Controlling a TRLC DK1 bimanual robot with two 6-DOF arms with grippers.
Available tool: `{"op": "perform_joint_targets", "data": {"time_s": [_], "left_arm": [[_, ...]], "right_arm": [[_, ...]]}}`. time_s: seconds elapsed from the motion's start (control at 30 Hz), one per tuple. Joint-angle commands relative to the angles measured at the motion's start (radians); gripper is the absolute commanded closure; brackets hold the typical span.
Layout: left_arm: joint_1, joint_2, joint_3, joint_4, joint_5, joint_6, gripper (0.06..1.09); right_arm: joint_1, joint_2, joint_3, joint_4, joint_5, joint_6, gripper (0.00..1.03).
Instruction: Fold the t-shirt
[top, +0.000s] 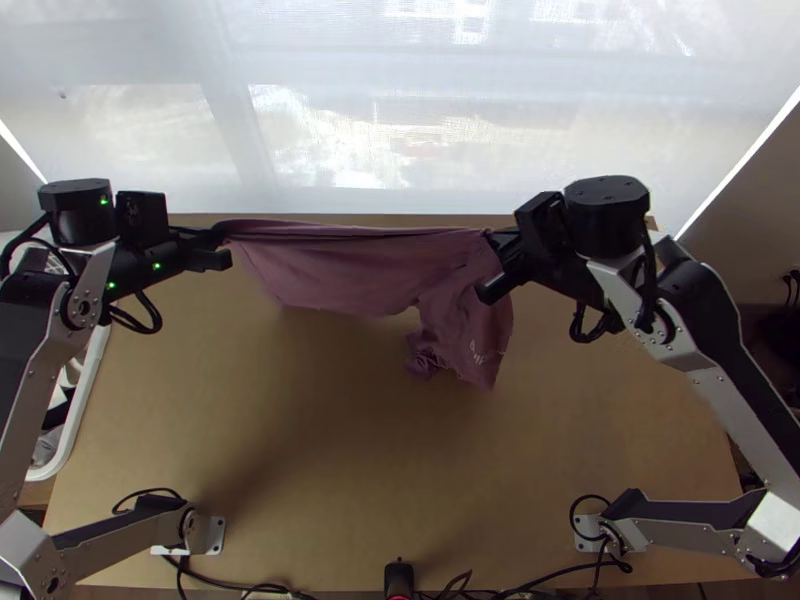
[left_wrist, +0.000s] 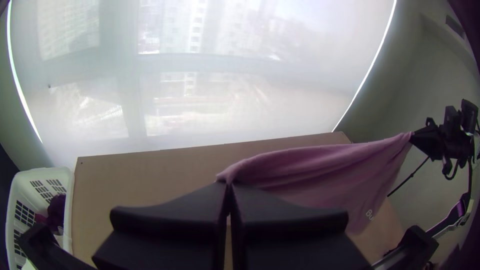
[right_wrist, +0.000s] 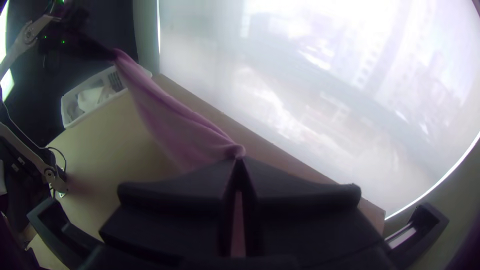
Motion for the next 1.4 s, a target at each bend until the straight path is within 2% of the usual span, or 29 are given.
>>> {"op": "perform_joint_targets", "data": {"time_s": [0.0, 0.5, 0.63, 0.77, 0.9, 1.0, 1.07, 1.13, 1.2, 1.37], "left_arm": [[0.001, -0.063, 0.012, -0.018, 0.0, 0.014, 1.05], [0.056, -0.306, 0.022, -0.068, -0.001, 0.048, 1.05], [0.087, -0.384, 0.026, -0.063, -0.003, 0.071, 1.05], [0.089, -0.441, 0.019, -0.074, -0.004, 0.085, 1.05], [0.087, -0.468, -0.057, -0.103, -0.001, 0.119, 1.05], [0.086, -0.478, -0.122, -0.101, -0.003, 0.125, 1.05], [0.087, -0.478, -0.159, -0.089, -0.003, 0.123, 1.05], [0.087, -0.478, -0.203, -0.061, -0.003, 0.119, 1.05], [0.087, -0.473, -0.252, -0.037, -0.003, 0.117, 1.05], [0.079, -0.456, -0.356, -0.005, -0.003, 0.122, 1.05]], "right_arm": [[0.002, 0.013, 0.169, -0.02, 0.024, -0.015, 1.0], [0.035, -0.116, 0.21, -0.033, 0.088, -0.035, 1.0], [0.108, -0.159, 0.204, -0.066, 0.105, -0.069, 1.0], [0.235, -0.186, 0.144, -0.215, 0.1, -0.078, 1.0], [0.347, -0.237, -0.023, -0.336, 0.033, -0.066, 1.0], [0.359, -0.257, -0.124, -0.342, -0.003, -0.058, 1.0], [0.347, -0.251, -0.169, -0.31, -0.003, -0.073, 1.0], [0.29, -0.236, -0.23, -0.218, -0.01, -0.093, 1.0], [0.201, -0.226, -0.323, -0.079, -0.061, -0.118, 1.0], [0.12, -0.174, -0.612, 0.254, -0.069, -0.125, 1.0]]}}
